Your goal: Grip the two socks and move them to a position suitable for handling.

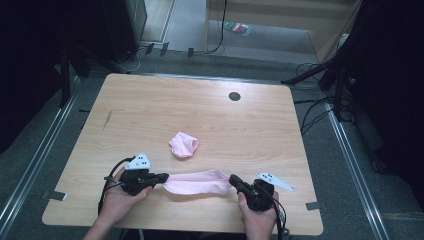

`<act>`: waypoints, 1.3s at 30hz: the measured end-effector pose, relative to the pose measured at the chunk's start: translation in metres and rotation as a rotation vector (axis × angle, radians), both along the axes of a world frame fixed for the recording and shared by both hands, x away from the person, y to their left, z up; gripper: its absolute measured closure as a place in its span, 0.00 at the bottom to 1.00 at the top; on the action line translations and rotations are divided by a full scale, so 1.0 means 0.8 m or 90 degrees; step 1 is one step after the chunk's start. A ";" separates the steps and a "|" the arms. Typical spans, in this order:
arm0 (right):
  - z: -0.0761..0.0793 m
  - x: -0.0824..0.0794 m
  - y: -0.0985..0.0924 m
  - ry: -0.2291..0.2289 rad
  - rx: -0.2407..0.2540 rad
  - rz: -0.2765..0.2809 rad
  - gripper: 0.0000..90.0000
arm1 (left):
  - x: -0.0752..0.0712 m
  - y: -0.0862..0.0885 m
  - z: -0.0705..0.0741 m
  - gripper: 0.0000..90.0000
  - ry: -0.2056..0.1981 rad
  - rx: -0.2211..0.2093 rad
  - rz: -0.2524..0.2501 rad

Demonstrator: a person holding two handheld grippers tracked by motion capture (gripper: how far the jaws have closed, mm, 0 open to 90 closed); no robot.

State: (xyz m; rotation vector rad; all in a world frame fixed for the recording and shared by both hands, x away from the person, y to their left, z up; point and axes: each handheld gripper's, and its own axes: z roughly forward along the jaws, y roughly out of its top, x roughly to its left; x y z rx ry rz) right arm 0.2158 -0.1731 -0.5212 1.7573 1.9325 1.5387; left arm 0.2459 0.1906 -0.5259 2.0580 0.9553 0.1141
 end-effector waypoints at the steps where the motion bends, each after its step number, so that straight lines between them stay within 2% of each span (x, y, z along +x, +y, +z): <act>1: -0.006 0.002 0.001 0.015 0.006 0.002 0.99 | 0.002 0.000 -0.003 1.00 -0.009 -0.011 0.000; 2: -0.012 0.006 0.003 0.029 0.004 0.012 0.98 | 0.003 -0.003 -0.007 1.00 -0.023 -0.018 0.011; 3: -0.020 0.009 0.006 0.019 -0.001 0.003 0.77 | 0.005 -0.004 -0.008 0.80 -0.028 -0.017 0.031; 4: -0.019 0.009 0.007 0.001 -0.016 -0.013 0.68 | 0.005 -0.003 -0.004 0.69 -0.039 -0.042 0.056; 5: -0.019 0.009 0.007 0.001 -0.016 -0.013 0.68 | 0.005 -0.003 -0.004 0.67 -0.039 -0.042 0.056; 6: -0.017 0.008 0.006 -0.022 -0.034 -0.024 0.69 | 0.002 -0.002 0.000 0.67 -0.047 -0.057 0.063; 8: -0.012 0.006 0.005 -0.042 -0.036 -0.016 0.70 | -0.003 -0.001 0.006 0.67 -0.067 -0.056 0.066; 9: -0.009 0.006 0.009 -0.052 -0.031 0.002 0.72 | -0.006 -0.002 0.007 0.71 -0.076 -0.052 0.066; 11: -0.008 0.007 0.021 -0.061 -0.048 0.040 0.72 | -0.007 -0.004 0.004 0.75 -0.071 -0.043 0.050; 12: -0.009 0.008 0.031 -0.057 -0.062 0.065 0.70 | -0.008 -0.005 0.001 0.76 -0.067 -0.028 0.046; 13: -0.012 0.011 0.041 -0.053 -0.082 0.091 0.66 | -0.008 -0.007 -0.004 0.74 -0.065 -0.001 0.053; 14: -0.018 0.015 0.054 -0.045 -0.118 0.109 0.62 | -0.008 -0.007 -0.008 0.70 -0.066 0.019 0.070; 16: -0.025 0.016 0.068 -0.055 -0.194 0.080 0.57 | -0.008 -0.005 -0.013 0.65 -0.059 0.030 0.091; 17: -0.027 0.017 0.071 -0.053 -0.212 0.072 0.56 | -0.009 -0.003 -0.015 0.64 -0.054 0.034 0.103; 19: -0.031 0.019 0.074 -0.045 -0.231 0.071 0.58 | -0.008 0.002 -0.016 0.70 -0.027 0.027 0.108; 21: -0.032 0.017 0.075 -0.045 -0.234 0.085 0.65 | -0.008 0.003 -0.018 0.77 -0.013 0.022 0.115; 24: -0.034 0.014 0.080 -0.046 -0.265 0.103 0.84 | -0.007 0.002 -0.019 0.99 0.002 0.011 0.108; 25: -0.034 0.014 0.081 -0.049 -0.266 0.108 0.91 | -0.008 0.002 -0.019 1.00 0.009 -0.002 0.104; 26: -0.034 0.013 0.080 -0.051 -0.264 0.112 0.94 | -0.008 0.003 -0.019 1.00 0.015 -0.005 0.095; 27: -0.030 0.015 0.075 -0.048 -0.258 0.102 0.96 | -0.011 0.002 -0.019 1.00 0.014 0.004 0.086; 29: -0.028 0.016 0.071 -0.051 -0.257 0.098 0.97 | -0.013 0.001 -0.019 1.00 0.014 0.002 0.080; 30: -0.025 0.019 0.062 -0.052 -0.258 0.083 0.97 | -0.015 -0.001 -0.018 1.00 0.016 0.002 0.078; 34: -0.023 0.019 0.056 -0.055 -0.253 0.084 0.97 | -0.018 -0.007 -0.020 1.00 0.018 -0.004 0.065; 35: -0.023 0.020 0.056 -0.057 -0.247 0.089 0.95 | -0.018 -0.008 -0.020 0.96 0.014 -0.003 0.061; 36: -0.022 0.020 0.056 -0.060 -0.243 0.089 0.90 | -0.018 -0.008 -0.020 0.96 0.015 -0.013 0.062; 38: -0.016 0.021 0.057 -0.077 -0.237 0.080 0.64 | -0.016 -0.005 -0.019 0.69 0.019 -0.037 0.073; 39: -0.012 0.022 0.057 -0.086 -0.234 0.083 0.61 | -0.016 -0.003 -0.018 0.64 0.013 -0.047 0.077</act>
